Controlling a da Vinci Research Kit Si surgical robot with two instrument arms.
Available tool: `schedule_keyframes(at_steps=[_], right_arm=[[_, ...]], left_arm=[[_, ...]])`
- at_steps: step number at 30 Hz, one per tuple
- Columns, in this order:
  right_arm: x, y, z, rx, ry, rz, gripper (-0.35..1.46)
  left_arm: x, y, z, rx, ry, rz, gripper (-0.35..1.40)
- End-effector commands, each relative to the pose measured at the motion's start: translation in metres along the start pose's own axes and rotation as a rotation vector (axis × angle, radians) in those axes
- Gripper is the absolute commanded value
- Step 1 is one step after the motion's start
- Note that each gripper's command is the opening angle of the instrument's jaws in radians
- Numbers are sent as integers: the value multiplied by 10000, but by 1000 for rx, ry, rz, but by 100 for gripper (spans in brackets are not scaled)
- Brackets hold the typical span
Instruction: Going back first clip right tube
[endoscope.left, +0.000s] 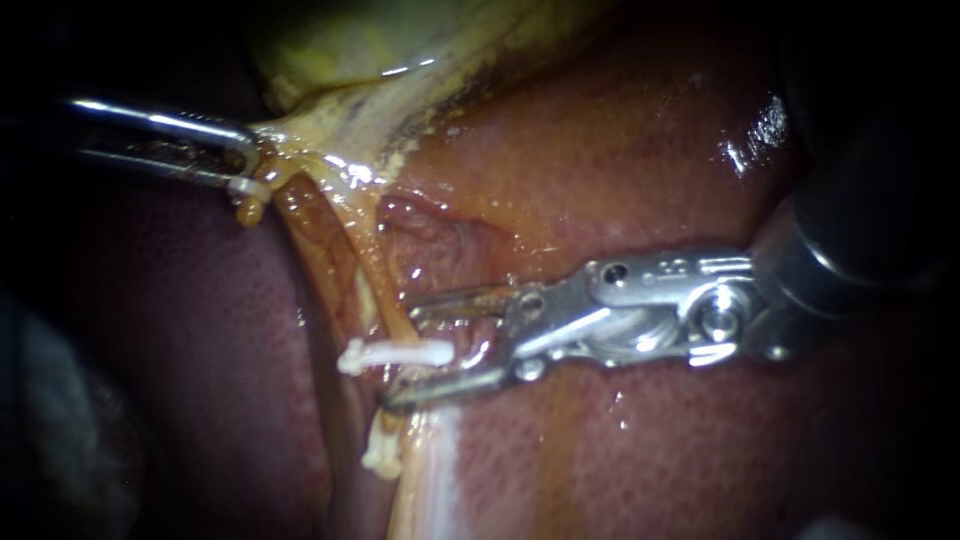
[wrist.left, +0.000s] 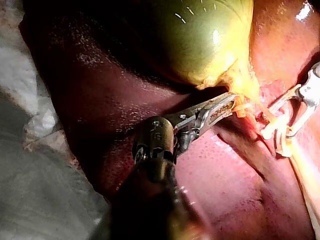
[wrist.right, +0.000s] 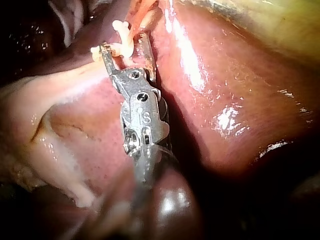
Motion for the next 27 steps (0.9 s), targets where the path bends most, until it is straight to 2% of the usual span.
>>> schedule_keyframes(at_steps=[1, 9, 14, 17, 27], right_arm=[[1, -2, -9, -7, 5, -14, 50], [5, -10, -67, -34, 16, -82, 50], [6, -13, -92, -50, -9, -115, 50], [6, -13, -101, -59, -21, -126, 50], [11, -9, -116, -71, -18, -143, 50]], left_arm=[[0, 0, 0, 0, 0, 0, -35], [0, 0, 0, -1, 0, 0, -35], [0, 0, 0, -1, 0, 0, -35], [0, 0, -1, -1, 0, 0, -35], [0, 0, 2, 1, 1, 0, -35]])
